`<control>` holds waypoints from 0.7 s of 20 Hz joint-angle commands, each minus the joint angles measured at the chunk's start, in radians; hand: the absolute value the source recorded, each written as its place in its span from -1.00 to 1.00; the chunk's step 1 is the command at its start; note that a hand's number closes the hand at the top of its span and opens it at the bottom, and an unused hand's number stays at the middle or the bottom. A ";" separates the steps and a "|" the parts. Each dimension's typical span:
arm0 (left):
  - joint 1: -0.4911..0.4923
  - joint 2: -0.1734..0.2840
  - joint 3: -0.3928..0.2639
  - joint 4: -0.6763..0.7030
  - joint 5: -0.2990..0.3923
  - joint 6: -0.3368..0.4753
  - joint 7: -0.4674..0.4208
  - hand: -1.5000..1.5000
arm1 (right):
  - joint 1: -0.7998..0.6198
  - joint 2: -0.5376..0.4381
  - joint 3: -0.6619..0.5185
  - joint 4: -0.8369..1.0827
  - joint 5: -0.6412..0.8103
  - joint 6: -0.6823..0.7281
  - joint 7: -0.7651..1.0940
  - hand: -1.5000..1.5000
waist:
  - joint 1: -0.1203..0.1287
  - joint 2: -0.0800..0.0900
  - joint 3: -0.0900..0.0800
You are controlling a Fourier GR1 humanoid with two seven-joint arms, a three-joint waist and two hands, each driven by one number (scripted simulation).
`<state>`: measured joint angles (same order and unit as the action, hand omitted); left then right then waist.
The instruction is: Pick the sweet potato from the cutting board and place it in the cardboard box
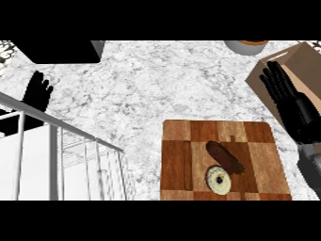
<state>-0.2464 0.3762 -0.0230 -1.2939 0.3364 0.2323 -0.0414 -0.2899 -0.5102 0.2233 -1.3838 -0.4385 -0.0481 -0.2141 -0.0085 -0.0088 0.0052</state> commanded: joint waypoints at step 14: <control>0.191 0.025 -0.036 -0.272 0.059 -0.093 0.204 0.00 | 0.081 -0.200 0.083 -0.234 0.317 0.253 -0.550 -1.00 | 0.002 0.003 -0.003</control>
<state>-0.0837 0.3741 -0.0522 -1.5034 0.3726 0.1648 0.1027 -0.2761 -0.6633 0.3015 -1.5546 -0.1891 0.1572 -0.5819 0.0048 -0.0056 0.0045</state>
